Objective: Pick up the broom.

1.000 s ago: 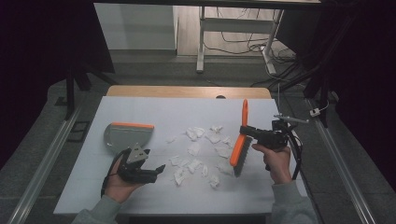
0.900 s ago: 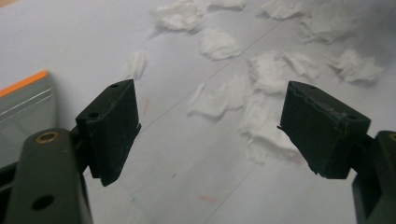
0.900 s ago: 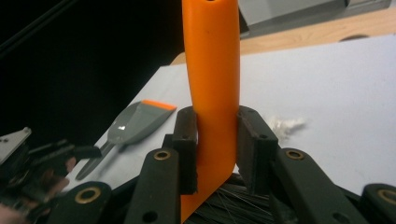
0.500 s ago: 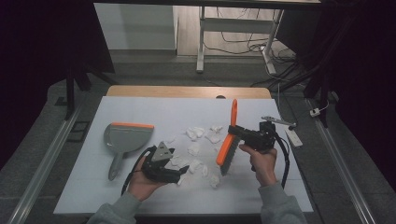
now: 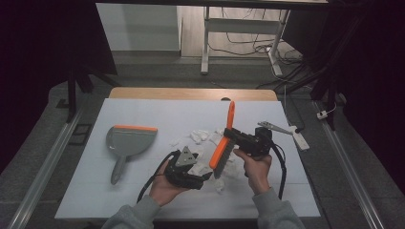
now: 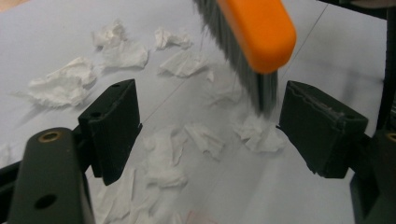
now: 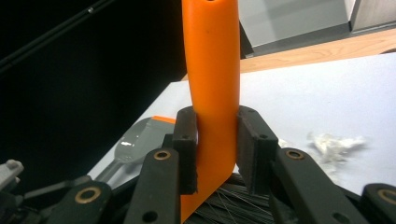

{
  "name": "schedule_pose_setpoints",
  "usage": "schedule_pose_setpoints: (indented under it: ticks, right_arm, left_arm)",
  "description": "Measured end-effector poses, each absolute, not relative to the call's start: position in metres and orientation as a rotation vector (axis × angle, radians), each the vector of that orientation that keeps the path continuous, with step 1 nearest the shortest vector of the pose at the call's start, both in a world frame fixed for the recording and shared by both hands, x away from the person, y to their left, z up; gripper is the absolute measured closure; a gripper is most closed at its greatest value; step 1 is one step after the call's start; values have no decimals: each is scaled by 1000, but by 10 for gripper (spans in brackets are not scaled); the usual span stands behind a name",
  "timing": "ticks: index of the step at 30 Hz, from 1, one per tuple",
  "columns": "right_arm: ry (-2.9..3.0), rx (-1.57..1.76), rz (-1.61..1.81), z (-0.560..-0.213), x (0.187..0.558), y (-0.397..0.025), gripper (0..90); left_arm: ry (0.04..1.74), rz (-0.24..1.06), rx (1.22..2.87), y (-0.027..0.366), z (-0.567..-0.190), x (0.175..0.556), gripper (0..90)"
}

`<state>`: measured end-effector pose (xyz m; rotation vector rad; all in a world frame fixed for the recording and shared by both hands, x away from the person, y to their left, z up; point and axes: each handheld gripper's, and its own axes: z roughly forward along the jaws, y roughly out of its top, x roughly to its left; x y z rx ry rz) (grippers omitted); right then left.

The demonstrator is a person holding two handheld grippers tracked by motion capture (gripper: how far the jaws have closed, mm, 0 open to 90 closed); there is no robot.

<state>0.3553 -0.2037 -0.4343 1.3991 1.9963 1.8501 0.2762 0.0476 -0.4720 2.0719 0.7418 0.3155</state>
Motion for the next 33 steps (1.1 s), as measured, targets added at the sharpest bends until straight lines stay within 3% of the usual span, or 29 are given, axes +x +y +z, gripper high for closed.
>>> schedule_pose_setpoints:
  ticks: [5,8,15,17,19,30,33]
  right_arm:
    - [1954,1408,1864,-438,351,-196,708]
    - [1918,1428,1902,-443,348,-190,708]
    - [1900,1441,1939,-446,342,-182,708]
    - [1880,1445,1952,-446,341,-181,707]
    - [1863,1450,1958,-447,340,-182,707]
    - [1899,1452,1954,-446,340,-180,681]
    - [1944,1410,1914,-442,341,-182,525]
  left_arm:
    - [741,314,2048,40,-474,279,227]
    - [744,323,2033,36,-475,280,286]
    - [777,361,2005,29,-482,288,565]
    - [776,366,2005,30,-482,288,703]
    - [785,361,2005,31,-482,289,756]
    - [819,312,2014,48,-479,297,801]
    - [812,301,2035,60,-475,299,801]
